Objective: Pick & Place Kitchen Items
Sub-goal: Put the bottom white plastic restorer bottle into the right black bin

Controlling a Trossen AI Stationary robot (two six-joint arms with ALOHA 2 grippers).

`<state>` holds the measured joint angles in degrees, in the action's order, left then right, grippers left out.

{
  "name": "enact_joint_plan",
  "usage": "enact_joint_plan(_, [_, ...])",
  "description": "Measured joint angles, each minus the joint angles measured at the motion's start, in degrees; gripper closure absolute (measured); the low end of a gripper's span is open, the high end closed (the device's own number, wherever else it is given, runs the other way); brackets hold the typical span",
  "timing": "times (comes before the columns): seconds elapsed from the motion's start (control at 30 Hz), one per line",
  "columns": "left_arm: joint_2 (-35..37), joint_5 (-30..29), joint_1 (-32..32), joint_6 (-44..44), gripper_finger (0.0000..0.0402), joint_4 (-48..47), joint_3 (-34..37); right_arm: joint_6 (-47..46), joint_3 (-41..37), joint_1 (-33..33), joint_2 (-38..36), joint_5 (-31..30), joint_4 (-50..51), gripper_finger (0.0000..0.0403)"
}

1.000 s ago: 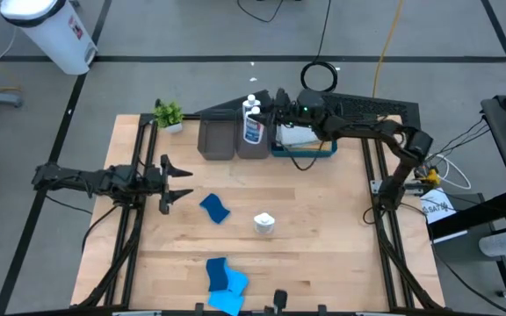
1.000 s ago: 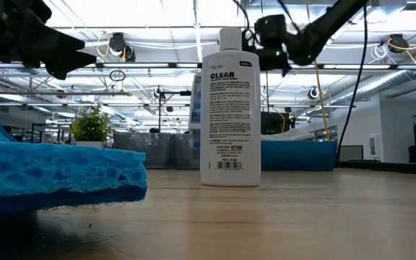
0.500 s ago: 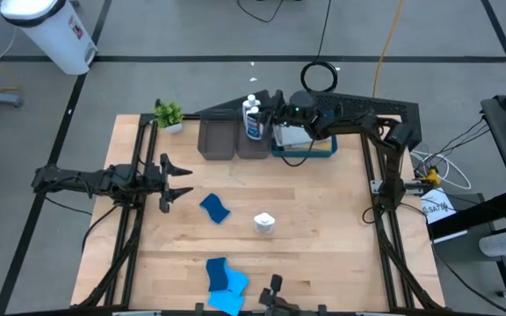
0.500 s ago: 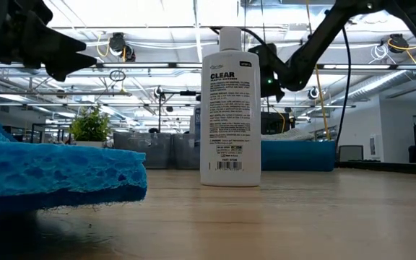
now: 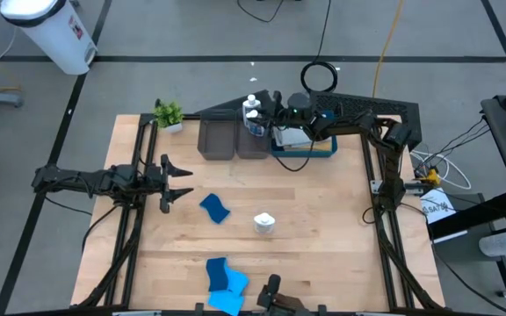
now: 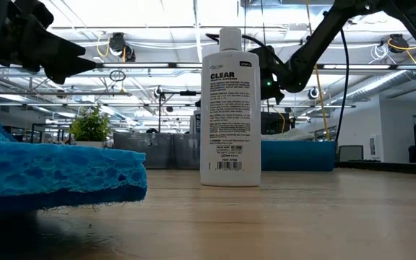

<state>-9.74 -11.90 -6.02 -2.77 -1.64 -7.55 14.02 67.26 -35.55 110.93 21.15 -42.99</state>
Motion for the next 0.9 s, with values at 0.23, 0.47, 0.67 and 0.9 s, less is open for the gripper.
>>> enact_joint_plan(0.23, [0.0, 0.0, 0.0, -0.3, 0.0144, 0.05, 0.0, 0.13, 0.0, -0.02, 0.0, -0.07, 1.4, 0.0312])
enact_joint_plan(0.47, [0.0, -0.07, 0.0, -0.28, 0.0144, 0.1, 0.0, -1.04, 0.02, 0.0, -0.07, -0.13, 2.43, 0.0311])
enact_joint_plan(0.67, [0.0, -0.09, 0.0, -0.26, 0.0144, 0.12, 0.0, -1.13, 0.02, 0.0, -0.07, -0.13, 2.74, 0.0296])
enact_joint_plan(0.9, [0.0, -0.09, 0.0, -0.27, 0.0144, 0.16, 0.0, -2.85, 0.02, 0.07, -0.07, -0.09, 3.15, 0.0289])
